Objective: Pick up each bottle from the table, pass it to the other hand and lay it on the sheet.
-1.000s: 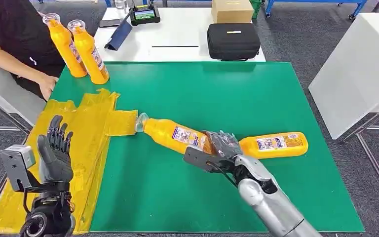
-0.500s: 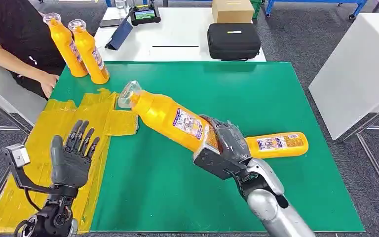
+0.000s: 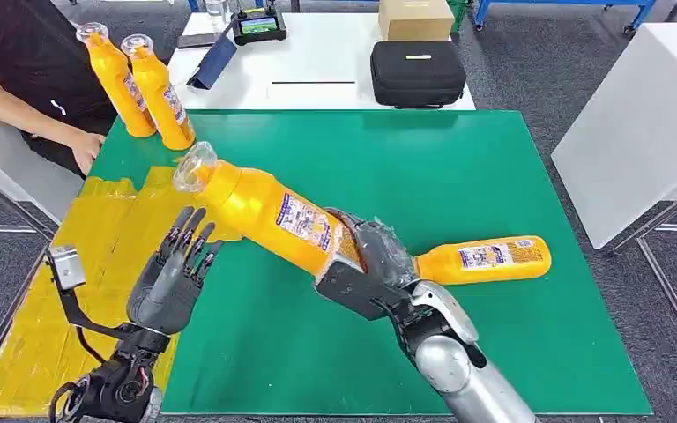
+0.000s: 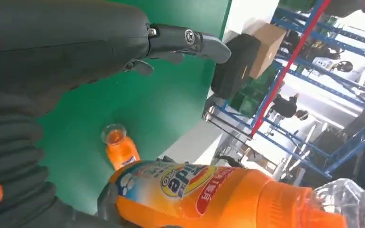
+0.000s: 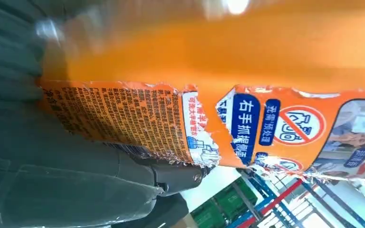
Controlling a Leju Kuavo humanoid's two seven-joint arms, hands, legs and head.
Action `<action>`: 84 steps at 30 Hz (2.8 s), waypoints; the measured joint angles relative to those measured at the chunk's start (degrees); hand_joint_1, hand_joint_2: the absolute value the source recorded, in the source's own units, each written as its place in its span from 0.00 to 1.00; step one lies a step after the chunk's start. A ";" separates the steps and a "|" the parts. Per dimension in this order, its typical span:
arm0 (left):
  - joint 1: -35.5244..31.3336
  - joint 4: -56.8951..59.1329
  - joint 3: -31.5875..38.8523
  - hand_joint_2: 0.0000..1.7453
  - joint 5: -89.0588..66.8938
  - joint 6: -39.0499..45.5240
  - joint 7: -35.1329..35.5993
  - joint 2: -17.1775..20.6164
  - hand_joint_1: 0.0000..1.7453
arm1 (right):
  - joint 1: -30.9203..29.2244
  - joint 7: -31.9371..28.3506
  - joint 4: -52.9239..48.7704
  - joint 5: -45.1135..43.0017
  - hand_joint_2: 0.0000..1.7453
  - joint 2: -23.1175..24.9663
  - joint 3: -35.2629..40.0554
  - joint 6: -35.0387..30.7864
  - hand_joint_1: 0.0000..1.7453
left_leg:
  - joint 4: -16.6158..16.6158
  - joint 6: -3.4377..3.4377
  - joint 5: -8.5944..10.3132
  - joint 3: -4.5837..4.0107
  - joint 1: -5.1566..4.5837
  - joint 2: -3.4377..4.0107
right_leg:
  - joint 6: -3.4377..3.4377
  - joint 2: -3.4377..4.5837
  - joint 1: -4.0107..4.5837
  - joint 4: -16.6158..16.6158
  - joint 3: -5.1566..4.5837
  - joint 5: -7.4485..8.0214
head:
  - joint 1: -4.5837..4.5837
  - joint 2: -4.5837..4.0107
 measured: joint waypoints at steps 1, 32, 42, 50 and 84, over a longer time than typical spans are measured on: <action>-0.04 0.00 -0.07 1.00 0.02 -0.02 -0.02 0.00 0.00 | -0.01 0.02 0.09 0.00 1.00 0.02 0.04 0.00 1.00 | 0.00 0.00 0.00 0.00 0.00 -0.01 | 0.00 0.00 0.00 0.00 0.00 0.00 | 0.02 0.00; -9.29 4.94 -8.48 1.00 -6.43 8.39 -1.75 -1.86 0.00 | -13.49 4.59 16.76 -5.68 1.00 8.61 17.70 5.57 1.00 | 0.00 -0.04 0.05 -0.01 0.00 0.01 | 0.00 0.01 0.01 0.01 -0.04 0.01 | 0.02 0.00; -7.47 5.00 -8.33 1.00 -5.27 12.85 -4.44 -1.86 0.58 | -16.90 4.83 19.38 -7.04 1.00 8.68 22.93 7.49 1.00 | 0.00 -0.04 0.05 -0.03 0.00 0.04 | 0.00 0.01 0.01 0.01 -0.06 0.01 | -0.02 0.00; -5.36 4.28 -7.87 1.00 -5.09 13.88 -5.46 -1.42 1.00 | -18.02 4.83 20.50 -7.61 1.00 8.68 25.33 7.91 1.00 | 0.00 -0.04 0.05 -0.04 0.01 0.04 | 0.00 0.01 0.01 0.01 -0.08 0.01 | 0.02 0.00; 11.61 -15.23 9.09 1.00 -44.14 8.13 -14.89 -2.86 1.00 | 4.72 -2.93 -1.28 6.34 0.00 -3.30 -12.10 -1.20 0.00 | 0.00 0.03 -0.03 -0.18 -0.11 -0.19 | 0.03 -0.18 -0.06 -0.08 -0.09 -0.03 | 0.00 0.00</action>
